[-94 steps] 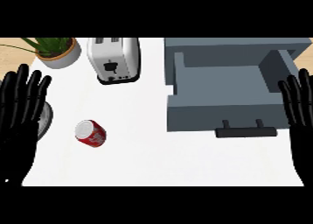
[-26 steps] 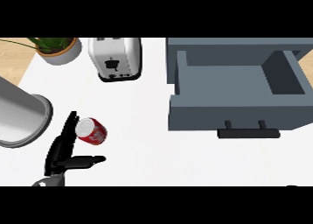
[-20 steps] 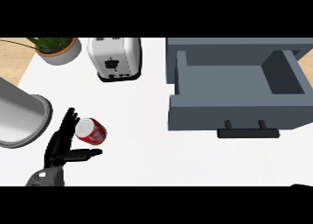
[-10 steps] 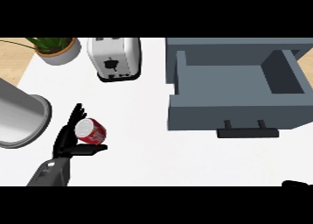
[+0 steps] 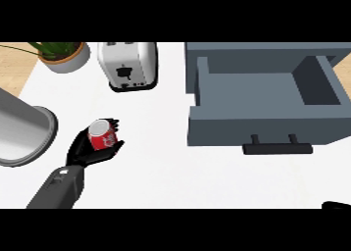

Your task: Pick up the can, place it into the drawer and close the drawer

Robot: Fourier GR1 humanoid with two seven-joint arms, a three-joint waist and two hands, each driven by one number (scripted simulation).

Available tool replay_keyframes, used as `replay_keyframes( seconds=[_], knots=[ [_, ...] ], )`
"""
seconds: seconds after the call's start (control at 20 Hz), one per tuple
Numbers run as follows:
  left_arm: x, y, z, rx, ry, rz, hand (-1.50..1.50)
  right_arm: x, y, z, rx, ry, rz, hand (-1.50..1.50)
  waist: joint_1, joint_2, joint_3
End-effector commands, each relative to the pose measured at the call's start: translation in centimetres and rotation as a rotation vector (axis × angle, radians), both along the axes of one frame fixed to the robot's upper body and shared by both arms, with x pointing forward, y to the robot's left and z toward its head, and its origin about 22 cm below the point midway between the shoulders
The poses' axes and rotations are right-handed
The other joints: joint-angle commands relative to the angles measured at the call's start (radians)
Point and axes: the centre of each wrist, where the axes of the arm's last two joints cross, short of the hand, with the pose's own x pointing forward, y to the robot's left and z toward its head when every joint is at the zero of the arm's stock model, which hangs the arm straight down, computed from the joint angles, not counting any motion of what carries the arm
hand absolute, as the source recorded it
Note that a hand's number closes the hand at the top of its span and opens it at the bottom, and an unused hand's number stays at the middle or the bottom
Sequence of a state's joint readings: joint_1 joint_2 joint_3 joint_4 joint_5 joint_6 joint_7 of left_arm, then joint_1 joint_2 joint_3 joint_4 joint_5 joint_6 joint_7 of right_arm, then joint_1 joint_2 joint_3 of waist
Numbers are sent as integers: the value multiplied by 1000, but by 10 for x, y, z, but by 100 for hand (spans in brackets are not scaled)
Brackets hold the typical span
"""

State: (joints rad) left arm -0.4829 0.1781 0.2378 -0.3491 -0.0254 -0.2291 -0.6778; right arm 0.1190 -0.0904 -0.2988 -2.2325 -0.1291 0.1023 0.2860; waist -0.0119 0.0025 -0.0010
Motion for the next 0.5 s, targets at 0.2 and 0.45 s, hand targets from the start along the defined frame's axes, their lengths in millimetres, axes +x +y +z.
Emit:
replay_keyframes(
  seconds=[0.2, 0.45],
  knots=[
    [15, -26, 4, -39, -61, -67, 150, 6, -2, -3, -10, 4, 9, -150, 2, -1, 0],
    [28, -43, 16, -81, -90, -34, 150, 5, -11, 3, -11, -31, -16, -150, 6, -3, 1]
  ],
)
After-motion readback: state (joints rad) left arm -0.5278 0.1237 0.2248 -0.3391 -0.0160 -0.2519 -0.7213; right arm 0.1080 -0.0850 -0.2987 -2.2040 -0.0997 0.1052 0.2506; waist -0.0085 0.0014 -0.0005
